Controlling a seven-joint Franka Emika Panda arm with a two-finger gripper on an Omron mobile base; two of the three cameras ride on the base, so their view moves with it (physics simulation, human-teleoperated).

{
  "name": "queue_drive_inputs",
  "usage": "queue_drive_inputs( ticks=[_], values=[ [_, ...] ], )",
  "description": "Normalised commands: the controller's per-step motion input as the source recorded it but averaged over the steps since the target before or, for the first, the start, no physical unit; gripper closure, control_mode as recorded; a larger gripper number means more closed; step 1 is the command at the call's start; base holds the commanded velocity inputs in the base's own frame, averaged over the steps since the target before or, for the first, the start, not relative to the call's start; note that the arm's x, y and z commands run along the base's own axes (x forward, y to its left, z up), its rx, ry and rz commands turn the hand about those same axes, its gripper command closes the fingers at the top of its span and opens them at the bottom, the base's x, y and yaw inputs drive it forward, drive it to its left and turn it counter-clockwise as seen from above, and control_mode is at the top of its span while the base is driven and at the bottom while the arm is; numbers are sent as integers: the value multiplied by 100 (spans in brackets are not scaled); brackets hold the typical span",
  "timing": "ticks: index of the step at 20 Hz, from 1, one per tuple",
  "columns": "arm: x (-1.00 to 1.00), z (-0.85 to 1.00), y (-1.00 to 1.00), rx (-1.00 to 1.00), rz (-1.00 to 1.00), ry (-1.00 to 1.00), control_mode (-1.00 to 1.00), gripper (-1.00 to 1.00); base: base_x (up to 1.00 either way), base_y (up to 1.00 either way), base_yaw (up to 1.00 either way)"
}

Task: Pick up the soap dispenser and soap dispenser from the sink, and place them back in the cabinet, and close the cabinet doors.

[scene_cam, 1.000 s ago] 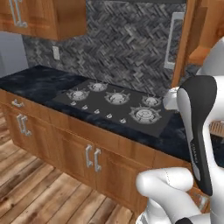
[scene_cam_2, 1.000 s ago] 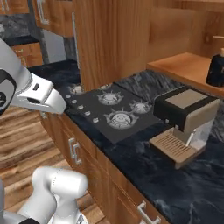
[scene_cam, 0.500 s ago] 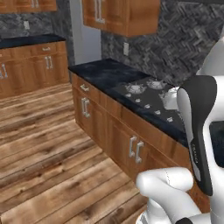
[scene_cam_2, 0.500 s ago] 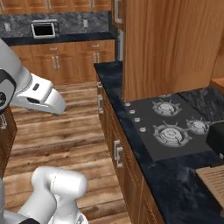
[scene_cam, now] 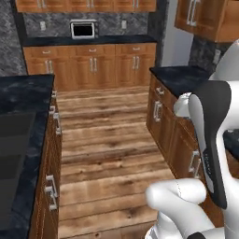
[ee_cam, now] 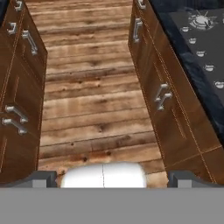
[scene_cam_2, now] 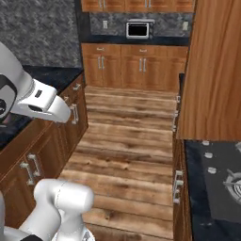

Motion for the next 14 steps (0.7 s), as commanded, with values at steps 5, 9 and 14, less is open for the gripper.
queue_drive_inputs(
  ticks=[5, 9, 14],
  values=[
    [0, 0, 0, 0, 0, 0, 100, -100, -5, 24, 71],
    [0, 0, 0, 0, 0, 0, 100, -100, -2, 23, 69],
    [0, 0, 0, 0, 0, 0, 100, -100, 0, 25, 69]
  ],
)
